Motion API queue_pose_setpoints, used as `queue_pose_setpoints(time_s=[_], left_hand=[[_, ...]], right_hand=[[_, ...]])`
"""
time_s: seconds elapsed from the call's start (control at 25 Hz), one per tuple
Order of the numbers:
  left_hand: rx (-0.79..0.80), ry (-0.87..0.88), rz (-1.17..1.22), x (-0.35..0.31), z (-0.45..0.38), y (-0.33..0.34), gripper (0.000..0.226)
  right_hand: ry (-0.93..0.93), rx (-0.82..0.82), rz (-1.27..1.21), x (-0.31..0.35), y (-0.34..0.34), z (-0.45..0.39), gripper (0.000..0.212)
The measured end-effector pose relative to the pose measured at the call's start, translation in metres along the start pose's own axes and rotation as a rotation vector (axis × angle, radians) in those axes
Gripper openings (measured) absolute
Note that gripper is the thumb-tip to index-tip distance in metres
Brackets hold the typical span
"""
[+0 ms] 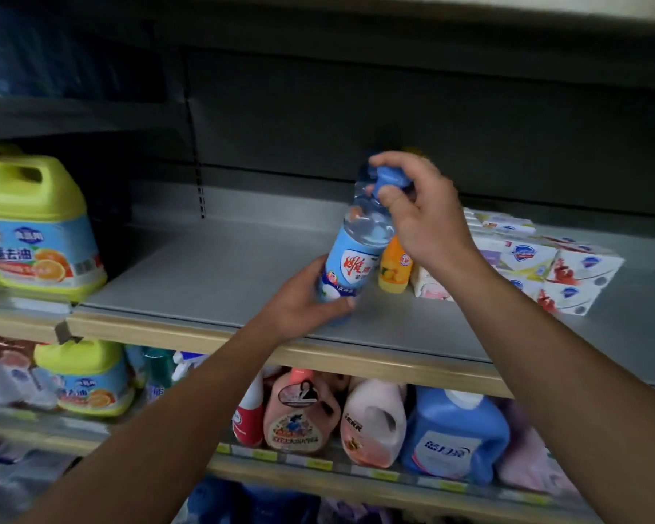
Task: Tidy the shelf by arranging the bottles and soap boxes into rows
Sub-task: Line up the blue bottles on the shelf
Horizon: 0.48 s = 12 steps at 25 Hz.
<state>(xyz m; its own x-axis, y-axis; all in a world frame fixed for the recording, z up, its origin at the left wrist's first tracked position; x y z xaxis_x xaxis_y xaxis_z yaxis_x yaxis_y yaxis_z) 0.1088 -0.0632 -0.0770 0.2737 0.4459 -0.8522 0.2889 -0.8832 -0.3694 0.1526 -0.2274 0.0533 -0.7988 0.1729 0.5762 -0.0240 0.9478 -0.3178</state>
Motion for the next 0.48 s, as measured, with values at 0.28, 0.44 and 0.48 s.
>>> queue_pose_setpoints(time_s=[0.28,0.44,0.48], left_hand=[[-0.001,-0.114,0.418,-0.053,0.057,0.007,0.037],[0.088,-0.428,0.701,-0.077,0.082,0.008,0.044],[0.137,-0.504,0.774,-0.083,0.084,0.007,0.046]], right_hand=[[0.33,-0.084,-0.354,0.024,-0.001,-0.005,0.012],[0.798,0.12,-0.713,0.003,0.015,0.019,0.024],[0.873,0.161,-0.804,-0.003,0.017,0.026,0.031]])
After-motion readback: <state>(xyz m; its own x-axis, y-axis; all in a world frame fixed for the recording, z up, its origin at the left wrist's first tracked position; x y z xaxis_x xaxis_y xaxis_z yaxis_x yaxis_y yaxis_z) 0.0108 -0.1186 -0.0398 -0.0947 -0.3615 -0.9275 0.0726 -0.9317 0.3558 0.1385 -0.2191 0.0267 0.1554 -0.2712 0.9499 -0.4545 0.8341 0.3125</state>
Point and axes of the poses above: each hand's wrist, its own z-axis away from the middle knuckle, its own y-axis out of the palm, x = y × z, the point moved 1 cm from there along -z, towards the middle knuckle, and after that the axes turned 4 degrees about -x, right-handed, at the moved point
